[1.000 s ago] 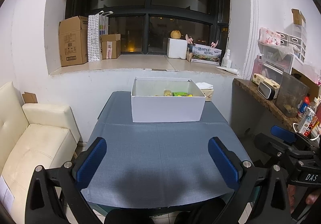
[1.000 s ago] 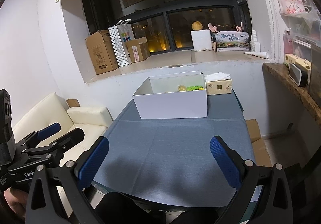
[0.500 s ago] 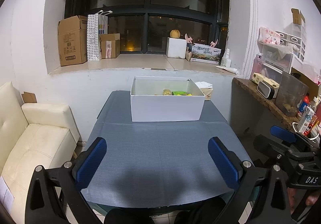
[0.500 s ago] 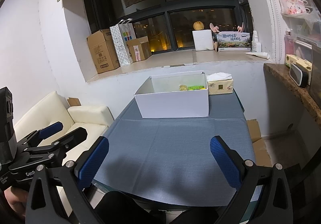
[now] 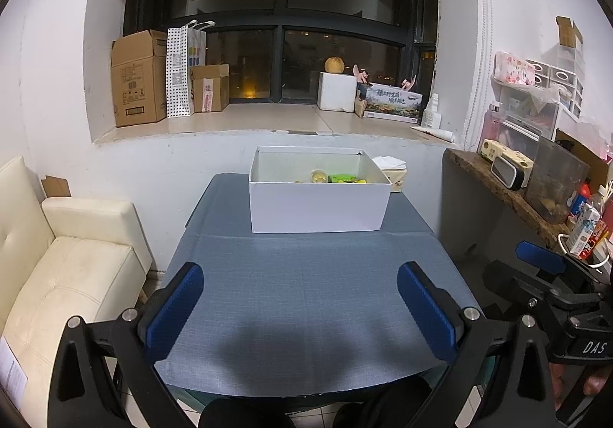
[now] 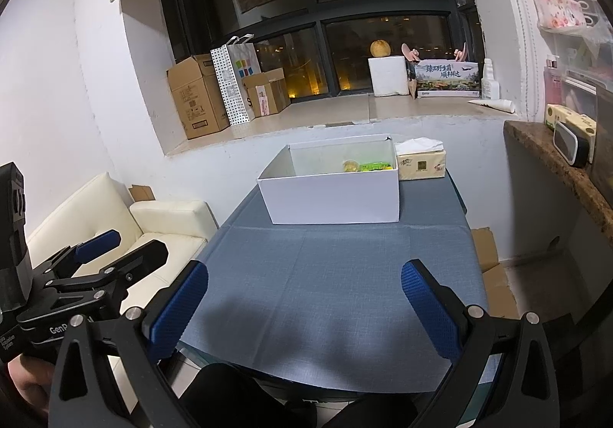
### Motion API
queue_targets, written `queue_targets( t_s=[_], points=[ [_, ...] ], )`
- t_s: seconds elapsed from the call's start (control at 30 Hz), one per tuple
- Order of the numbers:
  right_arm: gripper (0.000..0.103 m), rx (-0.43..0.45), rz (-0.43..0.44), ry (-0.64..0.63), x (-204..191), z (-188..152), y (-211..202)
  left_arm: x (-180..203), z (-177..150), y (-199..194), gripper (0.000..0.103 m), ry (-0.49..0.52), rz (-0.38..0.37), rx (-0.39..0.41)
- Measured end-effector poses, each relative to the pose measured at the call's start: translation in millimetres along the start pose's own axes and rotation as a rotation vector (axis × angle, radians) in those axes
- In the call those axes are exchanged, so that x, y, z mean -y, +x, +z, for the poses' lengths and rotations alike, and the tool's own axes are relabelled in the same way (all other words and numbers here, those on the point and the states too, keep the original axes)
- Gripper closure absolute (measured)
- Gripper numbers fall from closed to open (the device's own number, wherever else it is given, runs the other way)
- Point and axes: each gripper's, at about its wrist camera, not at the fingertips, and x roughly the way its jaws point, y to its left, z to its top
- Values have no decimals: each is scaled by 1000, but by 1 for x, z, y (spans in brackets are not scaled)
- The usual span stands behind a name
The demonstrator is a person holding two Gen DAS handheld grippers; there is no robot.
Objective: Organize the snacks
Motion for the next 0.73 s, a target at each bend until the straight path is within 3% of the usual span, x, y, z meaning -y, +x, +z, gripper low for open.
queue_targets(
  t_s=[0.73],
  points=[
    [0, 3, 1, -4, 0, 0, 0, -3, -1, -2, 0, -4, -18, 1]
  ],
)
